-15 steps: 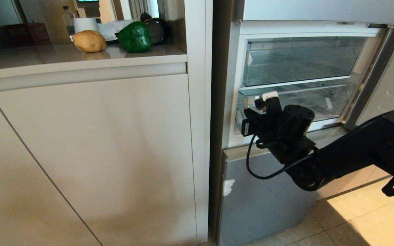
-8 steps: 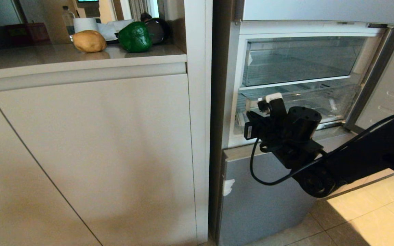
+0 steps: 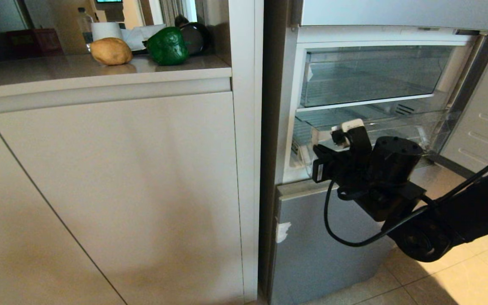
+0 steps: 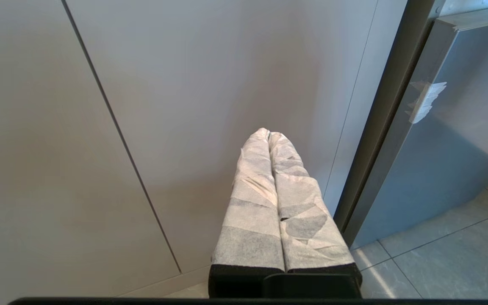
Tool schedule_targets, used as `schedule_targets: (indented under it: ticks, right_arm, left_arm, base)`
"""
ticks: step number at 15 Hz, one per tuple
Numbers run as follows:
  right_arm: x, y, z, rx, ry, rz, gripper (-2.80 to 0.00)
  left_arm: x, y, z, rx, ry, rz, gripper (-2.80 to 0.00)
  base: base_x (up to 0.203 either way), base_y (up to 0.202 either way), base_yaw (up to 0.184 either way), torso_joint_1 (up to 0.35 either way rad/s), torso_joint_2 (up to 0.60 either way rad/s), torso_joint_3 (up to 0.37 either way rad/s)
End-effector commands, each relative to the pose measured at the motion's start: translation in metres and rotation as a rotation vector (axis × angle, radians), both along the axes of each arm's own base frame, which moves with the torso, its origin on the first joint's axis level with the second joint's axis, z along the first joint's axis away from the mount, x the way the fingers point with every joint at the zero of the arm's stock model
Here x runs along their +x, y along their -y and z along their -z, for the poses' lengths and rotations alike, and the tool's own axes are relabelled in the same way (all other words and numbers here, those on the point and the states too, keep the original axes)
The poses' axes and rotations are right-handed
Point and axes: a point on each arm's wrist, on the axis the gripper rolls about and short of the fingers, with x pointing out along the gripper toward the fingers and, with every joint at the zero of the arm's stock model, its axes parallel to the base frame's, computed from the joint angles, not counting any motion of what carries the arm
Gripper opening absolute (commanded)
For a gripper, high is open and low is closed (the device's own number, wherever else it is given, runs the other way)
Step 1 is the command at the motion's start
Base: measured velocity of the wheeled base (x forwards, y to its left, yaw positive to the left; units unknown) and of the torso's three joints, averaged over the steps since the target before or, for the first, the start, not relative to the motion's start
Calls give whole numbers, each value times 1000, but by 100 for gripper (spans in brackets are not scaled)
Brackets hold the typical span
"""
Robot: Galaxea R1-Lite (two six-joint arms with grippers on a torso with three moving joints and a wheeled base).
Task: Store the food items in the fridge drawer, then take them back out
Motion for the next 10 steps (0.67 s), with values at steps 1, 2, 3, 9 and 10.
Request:
schedule_targets:
  ticks: [1, 2, 3, 9, 10]
  right_arm:
    - [-10, 4, -4, 2, 3, 0, -280]
    - [-15, 5, -3, -2, -7, -5, -280]
    - [-19, 5, -2, -5, -15, -10, -280]
    - [-48, 3, 7, 16, 27, -27, -280]
    - [-50, 3, 9, 16, 28, -26, -280]
  left_arm:
    - [0, 0, 0, 1, -2, 0, -280]
    - [0, 0, 0, 1, -2, 0, -280]
    - [0, 0, 0, 1, -2, 0, -280]
    - [0, 0, 0, -1, -2, 0, -280]
    - [0, 0, 0, 1, -2, 0, -280]
  base:
    - [0, 0, 0, 0, 0, 0]
    - [0, 0, 0, 0, 0, 0]
    - [0, 0, 0, 0, 0, 0]
    - [0, 0, 0, 0, 0, 0]
    - [0, 0, 0, 0, 0, 0]
